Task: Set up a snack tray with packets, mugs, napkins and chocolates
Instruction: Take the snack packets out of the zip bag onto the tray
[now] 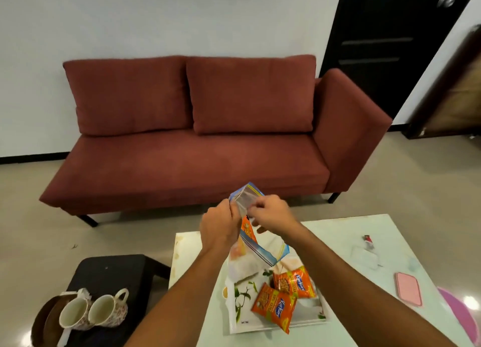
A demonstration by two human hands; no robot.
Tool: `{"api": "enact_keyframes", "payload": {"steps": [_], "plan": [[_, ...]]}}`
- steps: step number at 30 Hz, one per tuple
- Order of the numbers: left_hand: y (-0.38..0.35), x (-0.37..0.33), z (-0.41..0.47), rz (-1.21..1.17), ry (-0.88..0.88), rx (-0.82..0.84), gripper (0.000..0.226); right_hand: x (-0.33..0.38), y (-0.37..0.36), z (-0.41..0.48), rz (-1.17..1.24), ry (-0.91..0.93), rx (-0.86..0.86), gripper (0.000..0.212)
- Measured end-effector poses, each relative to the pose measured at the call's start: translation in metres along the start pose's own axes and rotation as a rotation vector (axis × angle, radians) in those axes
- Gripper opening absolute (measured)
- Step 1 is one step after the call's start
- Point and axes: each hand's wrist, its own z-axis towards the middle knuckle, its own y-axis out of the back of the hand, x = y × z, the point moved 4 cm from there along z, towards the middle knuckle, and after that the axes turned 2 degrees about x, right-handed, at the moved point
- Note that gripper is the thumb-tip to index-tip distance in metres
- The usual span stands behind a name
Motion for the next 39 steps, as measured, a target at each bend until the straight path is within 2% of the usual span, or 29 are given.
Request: {"api": "enact_keyframes", "payload": {"steps": [2,4,6,8,10,12,16,21,24,27,29,31,35,39], "plan": [[0.015,-0.013,-0.005,0.006,-0.017,-0.029,0.034,0.001,-0.013,0.01,-0.139,-0.2,0.155,0.027],[0.028,-0.023,-0.009,0.008,-0.037,-0.036,0.035,0.003,-0.017,0.014,-0.335,-0.308,0.214,0.031],[0.038,-0.031,-0.013,-0.02,-0.076,-0.009,0.037,0.002,-0.019,0.019,-0.532,-0.341,0.272,0.033],[0.043,-0.04,-0.02,-0.052,-0.127,0.025,0.039,-0.002,-0.019,0.024,-0.608,-0.35,0.269,0.033],[0.048,-0.045,-0.027,-0.088,-0.157,0.039,0.04,-0.008,-0.017,0.028,-0.59,-0.363,0.196,0.041],[0.052,-0.046,-0.03,-0.121,-0.171,0.026,0.039,-0.01,-0.015,0.024,-0.549,-0.377,0.118,0.035],[0.061,-0.041,-0.027,-0.133,-0.158,-0.017,0.039,-0.01,-0.022,0.02,-0.523,-0.345,0.027,0.046],[0.064,-0.023,-0.015,0.001,-0.044,-0.068,0.041,0.029,-0.018,0.012,-0.558,-0.192,-0.024,0.038],[0.059,-0.005,-0.009,0.047,0.069,0.003,0.044,0.069,0.001,0.001,-0.618,-0.053,-0.016,0.038],[0.047,0.014,-0.008,0.04,0.145,0.055,0.043,0.103,0.03,-0.016,-0.615,-0.044,0.006,0.025],[0.039,0.018,-0.014,0.056,0.102,0.05,0.036,0.118,0.051,-0.024,-0.609,-0.006,-0.037,0.017],[0.03,0.021,-0.019,0.111,0.02,0.06,0.03,0.125,0.073,-0.03,-0.594,0.014,-0.105,0.019],[0.02,0.038,-0.017,0.089,0.108,0.065,0.036,0.099,0.12,-0.029,-0.468,-0.043,-0.226,0.02],[0.013,0.062,-0.015,0.125,0.191,0.026,0.042,0.023,0.13,-0.006,-0.406,-0.18,-0.266,0.018]]}}
